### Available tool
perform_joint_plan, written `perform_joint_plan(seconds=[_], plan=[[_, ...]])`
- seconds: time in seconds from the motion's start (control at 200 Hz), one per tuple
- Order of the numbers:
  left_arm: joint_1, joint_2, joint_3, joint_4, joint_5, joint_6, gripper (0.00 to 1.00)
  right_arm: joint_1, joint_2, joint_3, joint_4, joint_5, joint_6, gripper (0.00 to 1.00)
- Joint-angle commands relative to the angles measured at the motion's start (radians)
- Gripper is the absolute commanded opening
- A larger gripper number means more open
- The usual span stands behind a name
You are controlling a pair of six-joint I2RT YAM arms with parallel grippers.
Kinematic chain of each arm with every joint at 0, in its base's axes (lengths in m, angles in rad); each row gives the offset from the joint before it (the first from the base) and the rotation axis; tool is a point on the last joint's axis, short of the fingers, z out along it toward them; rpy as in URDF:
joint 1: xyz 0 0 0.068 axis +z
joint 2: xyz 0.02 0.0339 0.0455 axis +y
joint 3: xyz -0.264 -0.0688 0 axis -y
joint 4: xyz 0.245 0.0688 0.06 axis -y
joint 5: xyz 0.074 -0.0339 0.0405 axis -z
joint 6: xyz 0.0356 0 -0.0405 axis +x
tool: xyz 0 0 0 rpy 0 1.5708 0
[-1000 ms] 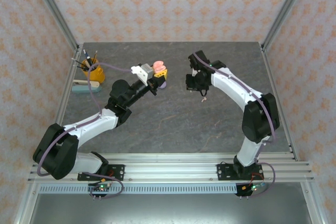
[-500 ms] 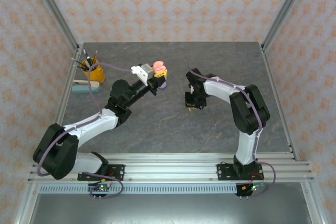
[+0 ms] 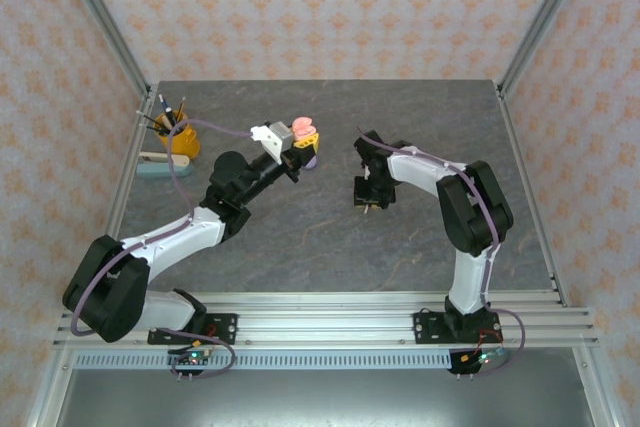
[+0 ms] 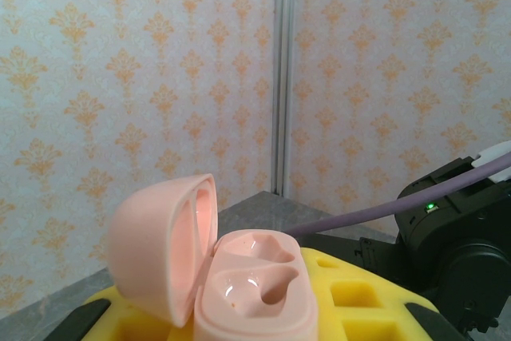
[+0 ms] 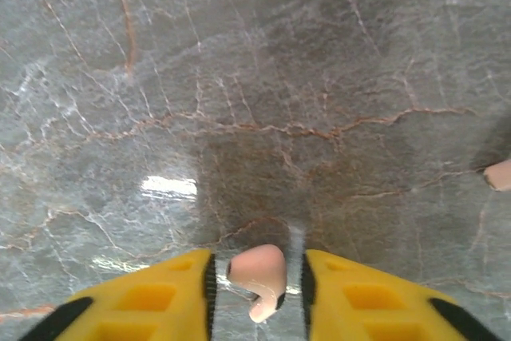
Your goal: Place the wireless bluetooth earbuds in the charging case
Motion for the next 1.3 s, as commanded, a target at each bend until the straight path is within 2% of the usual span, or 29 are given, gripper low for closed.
perform_joint_plan(seconds=[0.0, 0.185, 0.44, 0.631, 0.876, 1.296], plan=[[0.007, -0.02, 0.024, 0.013, 0.011, -0.009, 0.0, 0.003, 0.01, 0.035, -0.048, 0.025, -0.018, 0.41], [0.008, -0.02, 0.02, 0.016, 0.01, -0.009, 0.0, 0.005, 0.02, 0.053, -0.069, 0.021, -0.002, 0.43], [0.007, -0.014, 0.015, 0.027, 0.008, -0.01, 0.0, 0.032, 0.037, 0.084, -0.075, 0.07, 0.123, 0.43], [0.008, -0.01, 0.012, 0.033, 0.009, -0.015, 0.0, 0.079, 0.099, 0.136, -0.123, 0.131, 0.147, 0.42], [0.008, -0.016, 0.004, 0.036, 0.004, -0.012, 0.0, 0.086, 0.114, 0.135, -0.131, 0.162, 0.16, 0.4], [0.007, -0.013, 0.01, 0.033, 0.004, -0.012, 0.0, 0.086, 0.113, 0.117, -0.144, 0.19, 0.141, 0.29]])
